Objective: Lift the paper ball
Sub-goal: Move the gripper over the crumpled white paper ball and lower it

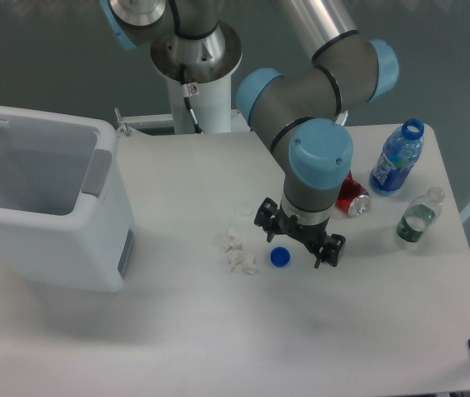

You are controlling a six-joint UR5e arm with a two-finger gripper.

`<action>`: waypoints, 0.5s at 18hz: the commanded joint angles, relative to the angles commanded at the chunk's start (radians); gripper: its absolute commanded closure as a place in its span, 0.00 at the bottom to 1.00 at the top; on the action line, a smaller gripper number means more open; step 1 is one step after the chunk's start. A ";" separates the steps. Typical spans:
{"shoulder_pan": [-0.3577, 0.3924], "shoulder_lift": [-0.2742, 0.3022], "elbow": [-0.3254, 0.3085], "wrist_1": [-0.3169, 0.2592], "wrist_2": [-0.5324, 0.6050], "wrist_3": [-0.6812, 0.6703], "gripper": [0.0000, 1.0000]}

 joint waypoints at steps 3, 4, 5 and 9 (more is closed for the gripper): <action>-0.003 -0.006 0.000 0.005 0.000 -0.002 0.00; -0.005 -0.005 0.000 0.005 -0.002 -0.002 0.00; -0.005 -0.002 -0.006 0.006 -0.002 -0.002 0.00; -0.011 0.014 -0.080 0.083 -0.003 -0.005 0.00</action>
